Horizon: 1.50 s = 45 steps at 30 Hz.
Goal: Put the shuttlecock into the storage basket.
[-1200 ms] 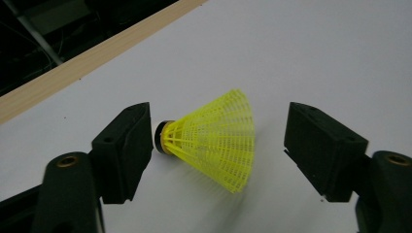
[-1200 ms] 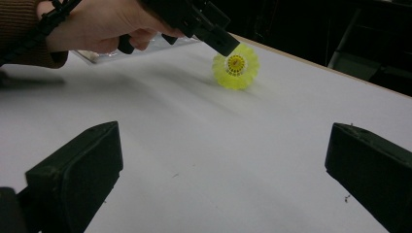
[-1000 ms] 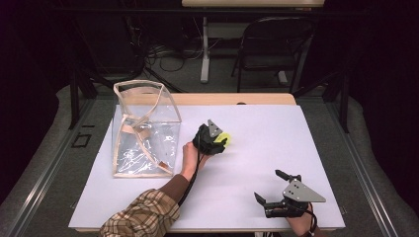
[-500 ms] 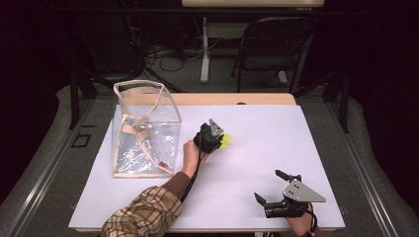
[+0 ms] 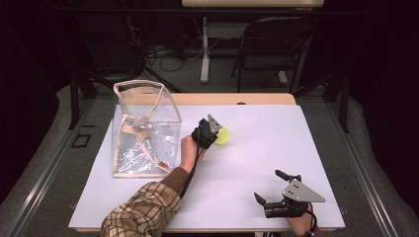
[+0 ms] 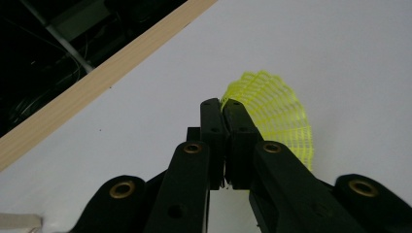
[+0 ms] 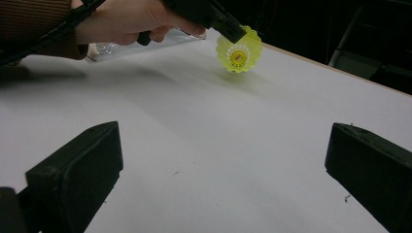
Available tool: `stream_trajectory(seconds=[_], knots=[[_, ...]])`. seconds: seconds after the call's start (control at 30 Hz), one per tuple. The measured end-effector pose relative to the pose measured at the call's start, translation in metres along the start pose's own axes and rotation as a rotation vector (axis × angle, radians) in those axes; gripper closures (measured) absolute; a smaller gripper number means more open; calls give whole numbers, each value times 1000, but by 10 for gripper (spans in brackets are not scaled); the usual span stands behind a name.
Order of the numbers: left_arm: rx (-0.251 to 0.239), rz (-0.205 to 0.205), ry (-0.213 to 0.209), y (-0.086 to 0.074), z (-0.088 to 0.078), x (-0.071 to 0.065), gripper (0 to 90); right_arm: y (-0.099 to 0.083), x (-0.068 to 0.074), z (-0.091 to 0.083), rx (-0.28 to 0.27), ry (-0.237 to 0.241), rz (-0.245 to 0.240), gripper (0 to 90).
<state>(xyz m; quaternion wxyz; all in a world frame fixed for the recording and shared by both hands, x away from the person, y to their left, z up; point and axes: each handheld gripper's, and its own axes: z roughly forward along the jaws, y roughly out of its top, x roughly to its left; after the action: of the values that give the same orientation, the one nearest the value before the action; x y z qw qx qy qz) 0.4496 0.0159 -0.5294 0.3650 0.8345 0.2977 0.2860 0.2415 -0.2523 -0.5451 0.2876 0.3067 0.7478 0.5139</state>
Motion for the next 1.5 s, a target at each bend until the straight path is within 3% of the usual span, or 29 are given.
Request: stream_trajectory(seconds=[0.1, 0.57, 1.17, 1.5], knots=[[-1, 17, 8, 1, 0, 3, 890, 0, 0, 0, 0, -1, 0, 0], [-33, -16, -3, 8, -4, 12, 894, 0, 0, 0, 4, -3, -4, 0], [-67, -51, -50, 19, -19, 22, 894, 0, 0, 1, 3, -2, 5, 0], [-74, -49, -72, 26, -26, 28, 895, -1, -1, 1, 4, -2, 4, 0]])
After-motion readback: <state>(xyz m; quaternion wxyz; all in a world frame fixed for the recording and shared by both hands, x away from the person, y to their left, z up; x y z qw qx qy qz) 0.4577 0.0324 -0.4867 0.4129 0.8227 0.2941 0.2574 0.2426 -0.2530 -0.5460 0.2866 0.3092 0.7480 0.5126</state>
